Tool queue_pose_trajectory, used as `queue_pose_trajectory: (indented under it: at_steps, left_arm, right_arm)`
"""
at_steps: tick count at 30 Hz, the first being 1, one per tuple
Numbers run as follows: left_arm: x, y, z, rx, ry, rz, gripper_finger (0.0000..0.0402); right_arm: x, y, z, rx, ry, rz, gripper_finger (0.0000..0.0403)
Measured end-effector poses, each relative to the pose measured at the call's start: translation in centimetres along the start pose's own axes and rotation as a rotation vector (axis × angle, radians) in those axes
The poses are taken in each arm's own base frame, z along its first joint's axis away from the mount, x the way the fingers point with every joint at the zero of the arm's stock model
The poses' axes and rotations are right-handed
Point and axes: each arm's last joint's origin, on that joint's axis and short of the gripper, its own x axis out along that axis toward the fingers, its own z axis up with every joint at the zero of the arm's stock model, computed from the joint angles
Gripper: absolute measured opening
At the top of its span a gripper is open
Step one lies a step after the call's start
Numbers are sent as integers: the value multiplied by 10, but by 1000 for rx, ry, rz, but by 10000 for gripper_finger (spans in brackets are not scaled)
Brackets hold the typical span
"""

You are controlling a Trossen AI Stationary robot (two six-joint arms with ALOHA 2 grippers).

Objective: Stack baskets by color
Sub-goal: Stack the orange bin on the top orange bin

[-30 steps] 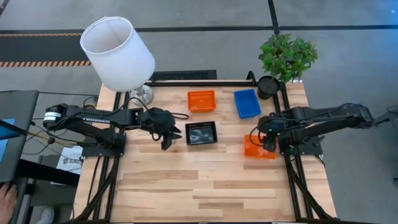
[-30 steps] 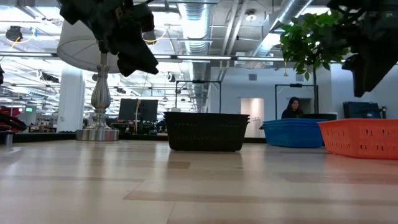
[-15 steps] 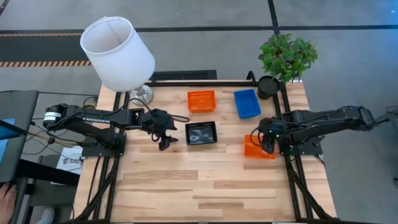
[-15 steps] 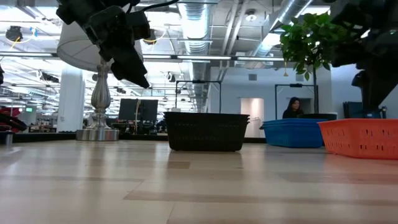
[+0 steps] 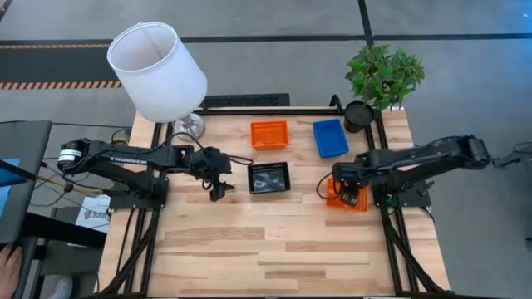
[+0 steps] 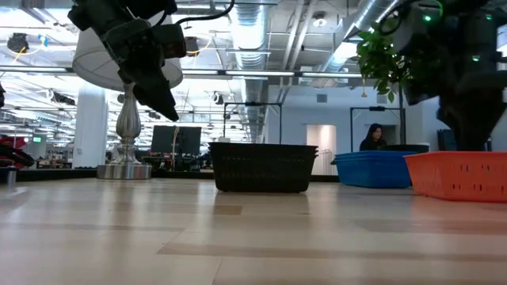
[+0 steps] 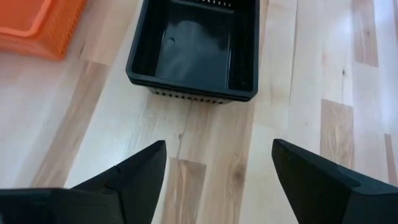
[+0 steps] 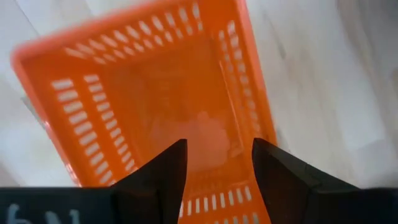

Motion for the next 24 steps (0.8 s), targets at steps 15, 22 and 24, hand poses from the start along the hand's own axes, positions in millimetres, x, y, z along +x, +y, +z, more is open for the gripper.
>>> queue_pose_trajectory:
  at_steps: [15, 22, 24]
  left_arm:
    - [-20, 8, -39, -69, -171, 6, 279]
    - [-18, 11, -53, -102, -290, -20, 279]
    - [-18, 12, -54, -102, -281, -17, 279]
  right_arm:
    - [-4, 0, 47, -299, 107, -34, 180]
    - [19, -14, 61, -298, 217, -47, 171]
    - [24, -16, 62, -302, 243, -42, 171]
